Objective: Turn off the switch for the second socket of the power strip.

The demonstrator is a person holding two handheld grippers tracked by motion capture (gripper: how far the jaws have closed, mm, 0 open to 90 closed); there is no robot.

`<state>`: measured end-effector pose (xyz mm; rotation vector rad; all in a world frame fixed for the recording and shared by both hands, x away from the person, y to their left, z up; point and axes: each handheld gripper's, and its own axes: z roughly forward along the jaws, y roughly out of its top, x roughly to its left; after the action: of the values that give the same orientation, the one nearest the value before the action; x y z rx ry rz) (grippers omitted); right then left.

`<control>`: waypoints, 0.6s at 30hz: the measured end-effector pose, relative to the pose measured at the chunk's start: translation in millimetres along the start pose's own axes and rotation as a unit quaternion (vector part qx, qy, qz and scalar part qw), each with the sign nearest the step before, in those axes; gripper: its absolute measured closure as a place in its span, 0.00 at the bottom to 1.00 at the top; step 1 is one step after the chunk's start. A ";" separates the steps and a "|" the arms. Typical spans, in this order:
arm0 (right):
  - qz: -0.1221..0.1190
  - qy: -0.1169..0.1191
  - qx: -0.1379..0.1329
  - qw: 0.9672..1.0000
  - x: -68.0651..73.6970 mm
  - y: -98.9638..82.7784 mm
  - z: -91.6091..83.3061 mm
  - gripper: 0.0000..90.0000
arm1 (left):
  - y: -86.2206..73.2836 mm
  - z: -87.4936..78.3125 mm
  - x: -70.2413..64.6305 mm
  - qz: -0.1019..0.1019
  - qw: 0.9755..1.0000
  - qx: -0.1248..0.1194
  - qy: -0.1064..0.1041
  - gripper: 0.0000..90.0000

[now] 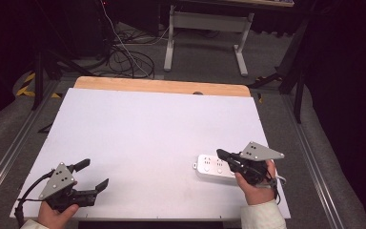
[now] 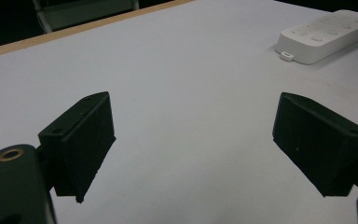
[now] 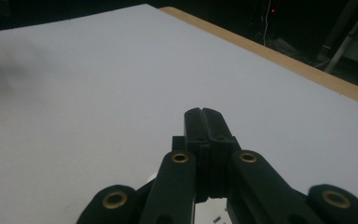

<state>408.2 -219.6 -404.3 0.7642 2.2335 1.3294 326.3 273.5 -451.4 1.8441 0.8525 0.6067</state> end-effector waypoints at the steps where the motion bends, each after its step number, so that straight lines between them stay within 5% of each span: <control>1: 0.000 0.000 0.000 1.000 0.0 0.0 0.0 1.00 | 0.0 0.0 0.1 0.001 1.000 0.000 0.000 0.15; 6: 0.004 -0.034 0.052 0.998 -7.5 -0.8 -3.5 1.00 | 0.0 0.0 0.0 0.001 1.000 0.001 0.001 0.15; 18: 0.044 -0.053 0.129 0.989 -23.0 -13.0 -4.2 1.00 | -0.1 0.3 -0.3 0.001 1.000 0.002 0.001 0.15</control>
<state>420.0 -242.3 -412.2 1.0096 2.3352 1.0209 326.2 273.2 -451.6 1.8469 0.8547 0.6093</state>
